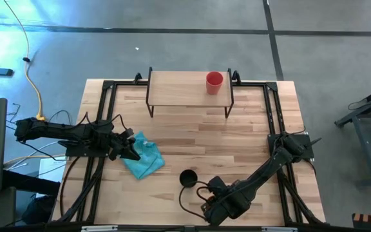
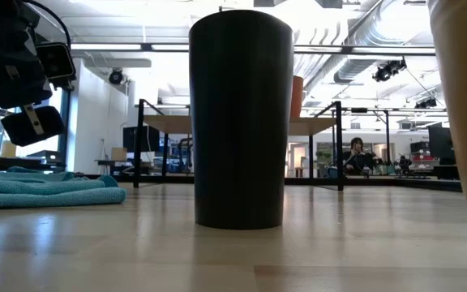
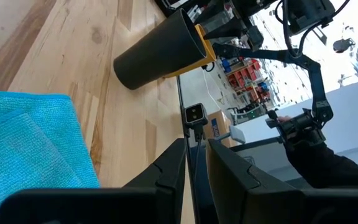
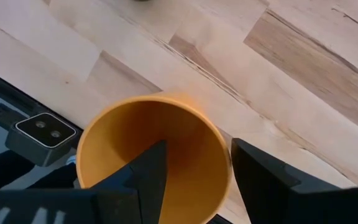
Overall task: Stack small to large cups/mugs on shelf
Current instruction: Adjust the yellow cup
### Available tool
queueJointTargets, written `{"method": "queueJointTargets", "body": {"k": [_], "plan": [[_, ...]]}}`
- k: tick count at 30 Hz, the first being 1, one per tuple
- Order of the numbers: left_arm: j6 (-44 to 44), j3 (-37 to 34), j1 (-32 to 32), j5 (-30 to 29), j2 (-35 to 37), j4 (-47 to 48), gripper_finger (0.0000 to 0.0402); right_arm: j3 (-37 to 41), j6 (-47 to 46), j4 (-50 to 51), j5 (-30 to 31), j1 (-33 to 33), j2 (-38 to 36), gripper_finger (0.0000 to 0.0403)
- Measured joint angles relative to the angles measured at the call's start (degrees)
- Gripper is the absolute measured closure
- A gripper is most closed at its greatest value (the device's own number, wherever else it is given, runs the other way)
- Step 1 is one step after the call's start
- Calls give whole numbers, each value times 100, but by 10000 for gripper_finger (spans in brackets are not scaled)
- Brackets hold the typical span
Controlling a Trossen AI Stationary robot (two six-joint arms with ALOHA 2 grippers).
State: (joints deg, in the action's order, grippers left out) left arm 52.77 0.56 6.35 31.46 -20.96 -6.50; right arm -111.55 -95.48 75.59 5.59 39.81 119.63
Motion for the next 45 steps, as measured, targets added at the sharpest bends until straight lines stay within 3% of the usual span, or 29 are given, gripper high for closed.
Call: {"method": "queueJointTargets", "body": {"k": [15, 29, 34, 45], "plan": [[5, 0, -2, 1, -1, -60, 346, 0, -63, 63, -2, -7, 0, 233], [505, 2, -1, 1, -1, -1444, 346, 0, -42, 105, 244, -7, 0, 233], [668, 2, -9, -37, -1, -1537, 346, 0, 90, 82, 341, -64, 0, 233], [767, 2, -924, -161, -5, -1661, 346, 0, 408, 10, 339, -216, 0, 233]]}}
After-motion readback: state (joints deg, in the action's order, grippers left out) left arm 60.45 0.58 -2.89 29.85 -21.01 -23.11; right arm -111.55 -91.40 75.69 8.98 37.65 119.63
